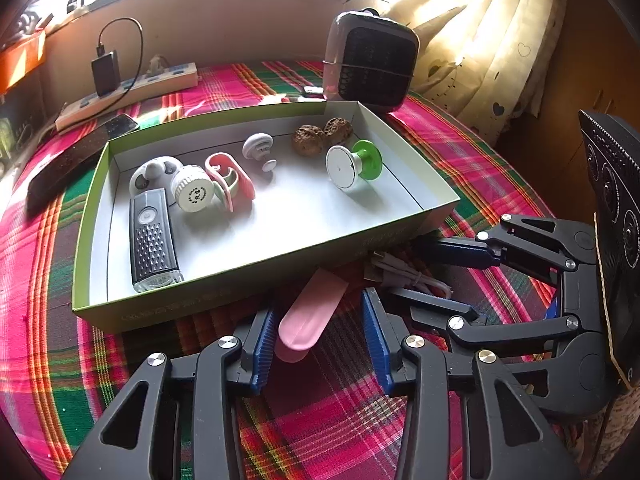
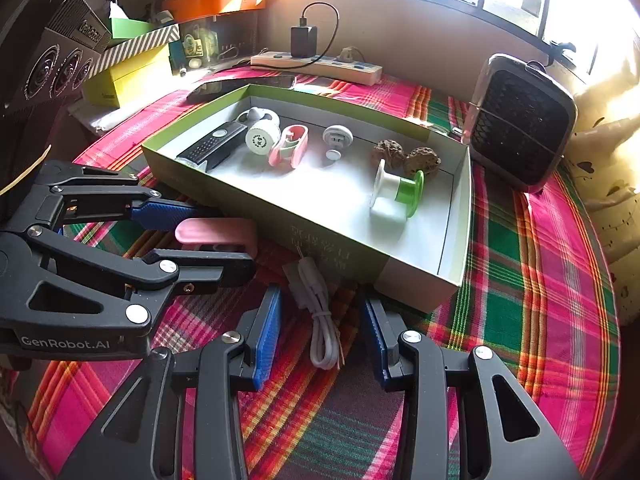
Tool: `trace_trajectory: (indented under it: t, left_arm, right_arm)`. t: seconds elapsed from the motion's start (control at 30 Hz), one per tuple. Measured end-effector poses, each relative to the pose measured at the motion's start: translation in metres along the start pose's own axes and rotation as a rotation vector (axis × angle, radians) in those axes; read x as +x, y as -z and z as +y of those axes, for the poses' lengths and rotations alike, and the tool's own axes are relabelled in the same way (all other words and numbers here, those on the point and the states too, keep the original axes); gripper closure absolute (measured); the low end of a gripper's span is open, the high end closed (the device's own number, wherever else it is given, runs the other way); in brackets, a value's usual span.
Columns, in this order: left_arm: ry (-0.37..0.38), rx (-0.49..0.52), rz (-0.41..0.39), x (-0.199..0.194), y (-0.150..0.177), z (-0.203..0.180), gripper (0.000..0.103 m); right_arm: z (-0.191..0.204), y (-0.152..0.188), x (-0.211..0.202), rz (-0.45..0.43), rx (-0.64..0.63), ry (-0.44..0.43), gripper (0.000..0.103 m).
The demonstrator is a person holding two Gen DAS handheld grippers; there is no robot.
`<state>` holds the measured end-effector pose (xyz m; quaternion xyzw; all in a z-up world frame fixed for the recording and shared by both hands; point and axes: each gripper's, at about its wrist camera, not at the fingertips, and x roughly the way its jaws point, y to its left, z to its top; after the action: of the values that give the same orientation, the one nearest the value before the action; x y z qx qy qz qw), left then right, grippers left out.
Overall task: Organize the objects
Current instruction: 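Move left gripper onto the pink clip while right gripper approaches the white USB cable, then close left gripper on the pink clip while right gripper closes on the white cable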
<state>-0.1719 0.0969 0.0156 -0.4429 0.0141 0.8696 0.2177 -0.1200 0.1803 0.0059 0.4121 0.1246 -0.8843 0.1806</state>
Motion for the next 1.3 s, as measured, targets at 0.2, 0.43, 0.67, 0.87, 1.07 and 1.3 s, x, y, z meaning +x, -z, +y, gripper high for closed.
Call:
trace_trajectory:
  t: [0.2,0.43,0.67,0.87,1.07,1.3]
  left_arm:
    - [-0.008,-0.012,0.002,0.0005,-0.0007,0.0023,0.075]
    - [-0.021,-0.02,0.002,0.0002,0.0008,0.0035,0.087]
    - [-0.022,-0.019,0.001,-0.0001,0.0012,0.0043,0.087]
    - [-0.022,-0.02,-0.002,-0.0003,0.0018,0.0042,0.087]
    - [-0.024,-0.021,-0.005,-0.0008,0.0025,0.0042,0.087]
    - [-0.023,-0.028,-0.005,-0.0015,0.0034,0.0042,0.087]
  right_arm:
    - [0.0003,-0.0019,0.0021,-0.001,0.005,-0.026,0.072]
    - [0.0034,-0.0018,0.0016,-0.002,-0.007,-0.044,0.083]
    - [0.0046,-0.0017,0.0011,-0.002,-0.006,-0.045,0.083]
    - [0.0055,-0.0018,0.001,-0.002,-0.005,-0.043,0.083]
    - [0.0051,-0.002,0.0012,-0.001,-0.004,-0.042,0.083]
    - [0.0037,-0.002,0.0019,0.0,0.001,-0.037,0.083]
